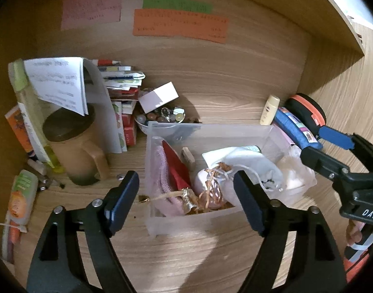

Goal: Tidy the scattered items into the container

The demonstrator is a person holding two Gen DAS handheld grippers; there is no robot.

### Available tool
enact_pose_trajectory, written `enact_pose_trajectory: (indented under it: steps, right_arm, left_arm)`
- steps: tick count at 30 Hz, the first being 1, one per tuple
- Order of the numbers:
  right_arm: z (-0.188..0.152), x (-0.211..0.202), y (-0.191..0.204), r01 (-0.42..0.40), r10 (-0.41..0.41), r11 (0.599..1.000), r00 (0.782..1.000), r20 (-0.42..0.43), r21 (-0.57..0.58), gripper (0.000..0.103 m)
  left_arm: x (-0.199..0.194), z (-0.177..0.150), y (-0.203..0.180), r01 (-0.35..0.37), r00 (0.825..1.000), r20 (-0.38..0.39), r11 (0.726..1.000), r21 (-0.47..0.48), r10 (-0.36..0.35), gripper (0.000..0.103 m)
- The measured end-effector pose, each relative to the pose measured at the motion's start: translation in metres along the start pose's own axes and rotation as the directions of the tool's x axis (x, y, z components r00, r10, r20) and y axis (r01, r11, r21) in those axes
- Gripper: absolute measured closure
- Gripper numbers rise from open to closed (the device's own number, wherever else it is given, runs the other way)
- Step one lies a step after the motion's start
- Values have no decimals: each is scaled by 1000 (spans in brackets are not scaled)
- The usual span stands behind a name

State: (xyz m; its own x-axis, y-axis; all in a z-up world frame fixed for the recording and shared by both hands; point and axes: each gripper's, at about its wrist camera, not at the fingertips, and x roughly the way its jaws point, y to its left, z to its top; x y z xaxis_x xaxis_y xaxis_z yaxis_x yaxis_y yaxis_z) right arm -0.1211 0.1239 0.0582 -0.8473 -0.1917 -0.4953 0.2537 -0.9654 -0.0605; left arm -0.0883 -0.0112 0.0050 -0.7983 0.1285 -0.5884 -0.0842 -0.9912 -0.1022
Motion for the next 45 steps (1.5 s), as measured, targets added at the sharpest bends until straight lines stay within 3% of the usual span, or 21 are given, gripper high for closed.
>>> enact_pose_trajectory:
  steps: [6, 15, 28, 45]
  right_arm:
    - [-5, -11, -1, 19, -19, 1000, 1000, -1, 6, 14]
    - [-19, -35, 4, 6, -6, 1000, 1000, 11, 4, 3]
    - [-29, -58, 3, -1, 1, 1000, 1000, 31, -4, 1]
    - [-40, -53, -6, -11, 11, 999, 1000, -7, 33, 0]
  left_arm:
    - [-20, -5, -1, -68, 997, 45, 998, -3, 68, 6]
    - [-38, -13, -3, -153, 985, 73, 988, -23, 154, 5]
    - [-59, -27, -22, -135, 987, 92, 991, 8, 134, 5]
    - [-52, -37, -28, -138, 989, 59, 990, 3, 138, 5]
